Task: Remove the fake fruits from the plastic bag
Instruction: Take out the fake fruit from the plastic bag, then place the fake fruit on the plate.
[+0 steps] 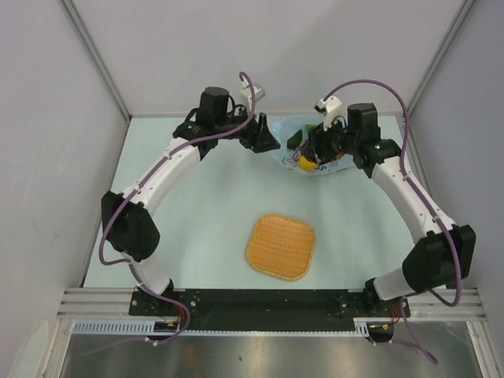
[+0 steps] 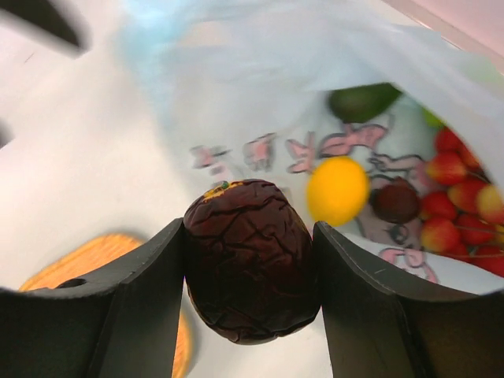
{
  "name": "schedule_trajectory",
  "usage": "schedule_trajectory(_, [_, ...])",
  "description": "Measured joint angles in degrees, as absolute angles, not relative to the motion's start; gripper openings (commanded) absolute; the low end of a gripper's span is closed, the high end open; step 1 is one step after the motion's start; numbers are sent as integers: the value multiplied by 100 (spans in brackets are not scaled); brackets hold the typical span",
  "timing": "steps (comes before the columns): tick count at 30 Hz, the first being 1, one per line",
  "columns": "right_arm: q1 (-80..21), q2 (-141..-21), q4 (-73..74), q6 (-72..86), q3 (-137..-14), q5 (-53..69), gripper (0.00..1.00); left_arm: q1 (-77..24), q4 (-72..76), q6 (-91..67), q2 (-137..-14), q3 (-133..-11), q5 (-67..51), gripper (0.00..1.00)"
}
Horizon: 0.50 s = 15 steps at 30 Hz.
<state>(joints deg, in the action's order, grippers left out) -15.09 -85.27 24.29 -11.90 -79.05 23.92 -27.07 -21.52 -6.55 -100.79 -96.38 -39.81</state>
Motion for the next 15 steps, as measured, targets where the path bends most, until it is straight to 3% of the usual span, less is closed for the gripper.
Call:
schedule_trajectory(6, [-2652, -7863, 3389, -1907, -7754, 2359, 31, -2510, -2158, -729, -9251, -9395, -4091, 69])
schedule_trajectory(15, [-4056, -8149, 4062, -3009, -7199, 1190, 28, -2373, -3450, 716, -8259, -9277, -3365, 69])
